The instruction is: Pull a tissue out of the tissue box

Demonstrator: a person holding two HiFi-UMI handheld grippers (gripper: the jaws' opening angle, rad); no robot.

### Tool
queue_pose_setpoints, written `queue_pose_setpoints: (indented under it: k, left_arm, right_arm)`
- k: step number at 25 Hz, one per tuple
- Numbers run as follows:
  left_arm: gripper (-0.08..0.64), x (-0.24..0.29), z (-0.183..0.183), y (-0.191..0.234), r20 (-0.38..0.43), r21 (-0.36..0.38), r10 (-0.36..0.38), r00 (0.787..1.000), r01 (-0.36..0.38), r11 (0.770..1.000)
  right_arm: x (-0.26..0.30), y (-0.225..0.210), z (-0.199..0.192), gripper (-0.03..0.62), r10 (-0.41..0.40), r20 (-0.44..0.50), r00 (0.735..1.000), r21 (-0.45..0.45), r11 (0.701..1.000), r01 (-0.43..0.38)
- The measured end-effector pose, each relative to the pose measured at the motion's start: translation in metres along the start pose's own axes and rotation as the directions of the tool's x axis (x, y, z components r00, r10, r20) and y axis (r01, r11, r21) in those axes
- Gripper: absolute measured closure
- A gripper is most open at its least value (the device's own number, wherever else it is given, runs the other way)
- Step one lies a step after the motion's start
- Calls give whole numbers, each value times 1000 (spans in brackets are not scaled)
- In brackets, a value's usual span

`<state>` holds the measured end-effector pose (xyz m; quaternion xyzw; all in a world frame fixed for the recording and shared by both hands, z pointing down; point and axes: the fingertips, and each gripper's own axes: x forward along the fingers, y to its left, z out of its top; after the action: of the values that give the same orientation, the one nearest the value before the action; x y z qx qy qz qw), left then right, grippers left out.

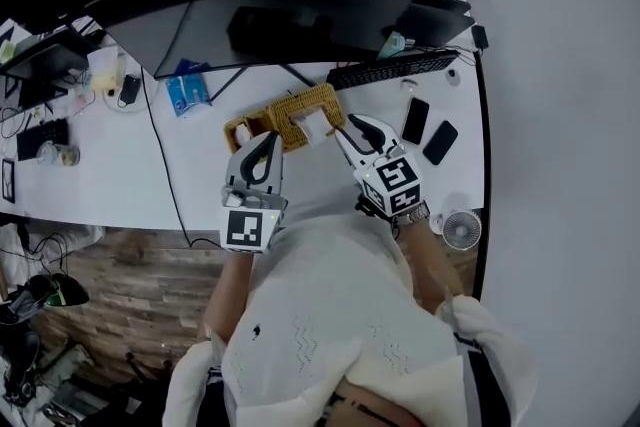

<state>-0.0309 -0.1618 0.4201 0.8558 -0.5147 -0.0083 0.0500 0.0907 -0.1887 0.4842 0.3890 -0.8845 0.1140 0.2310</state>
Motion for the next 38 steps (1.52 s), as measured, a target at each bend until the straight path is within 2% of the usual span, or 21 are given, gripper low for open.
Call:
queue_pose_setpoints:
  k: [11,23,31,38]
  left_arm:
    - [546,6,-2,9,6,-31,-28,1000,28,999]
    - [546,1,-5,19,5,-54,-21,1000,21,998]
    - [546,0,-8,22,-1,-58,-25,1000,24,998]
    - [546,-3,-12,16,-5,-65,-44,999,43,997]
  right_arm:
    - [30,5,-42,426,8,-138,990,25,1000,-5]
    - [57,12,-91,390,3,-282,959,-2,1000,-4]
    - [66,9,-105,364,-44,-320,946,-17,999,41]
    - [72,11,-115,362,-49,-353,934,-49,998,34]
